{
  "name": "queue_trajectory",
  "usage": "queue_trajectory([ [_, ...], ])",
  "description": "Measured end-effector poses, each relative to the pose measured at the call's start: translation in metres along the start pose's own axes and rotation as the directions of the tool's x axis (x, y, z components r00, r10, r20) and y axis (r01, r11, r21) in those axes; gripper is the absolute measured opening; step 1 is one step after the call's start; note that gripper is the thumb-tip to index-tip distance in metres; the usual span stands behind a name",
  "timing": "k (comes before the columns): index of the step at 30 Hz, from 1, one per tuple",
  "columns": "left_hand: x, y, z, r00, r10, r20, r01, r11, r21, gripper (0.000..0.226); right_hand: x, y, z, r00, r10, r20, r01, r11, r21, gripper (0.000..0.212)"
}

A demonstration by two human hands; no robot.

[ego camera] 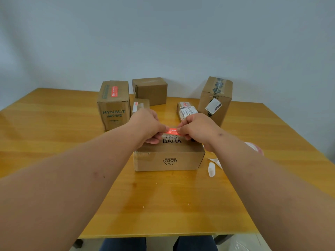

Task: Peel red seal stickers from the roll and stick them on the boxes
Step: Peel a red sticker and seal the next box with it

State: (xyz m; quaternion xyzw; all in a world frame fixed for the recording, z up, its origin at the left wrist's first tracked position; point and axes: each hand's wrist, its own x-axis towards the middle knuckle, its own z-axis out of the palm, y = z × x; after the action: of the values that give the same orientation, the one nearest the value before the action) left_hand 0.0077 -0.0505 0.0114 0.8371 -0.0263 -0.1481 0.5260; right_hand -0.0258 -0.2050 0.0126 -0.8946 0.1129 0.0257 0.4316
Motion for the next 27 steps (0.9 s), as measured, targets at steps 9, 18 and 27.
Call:
queue_trajectory([
  [9,-0.004,-0.004,-0.002,0.998,-0.048,0.041,0.05,0.998,-0.045,0.017,0.003,0.0,0.001,0.999,-0.011,-0.038,0.005,0.989,-0.148,0.005],
  [18,-0.005,0.008,-0.01,0.982,-0.134,0.132,0.119,0.986,0.116,0.007,0.008,-0.001,0.001,0.999,0.025,-0.026,-0.031,0.965,-0.261,0.017],
  [27,-0.001,0.009,-0.006,0.971,-0.166,0.173,0.144,0.981,0.133,0.005,0.007,0.001,-0.005,1.0,0.017,0.01,-0.013,0.964,-0.265,0.019],
])
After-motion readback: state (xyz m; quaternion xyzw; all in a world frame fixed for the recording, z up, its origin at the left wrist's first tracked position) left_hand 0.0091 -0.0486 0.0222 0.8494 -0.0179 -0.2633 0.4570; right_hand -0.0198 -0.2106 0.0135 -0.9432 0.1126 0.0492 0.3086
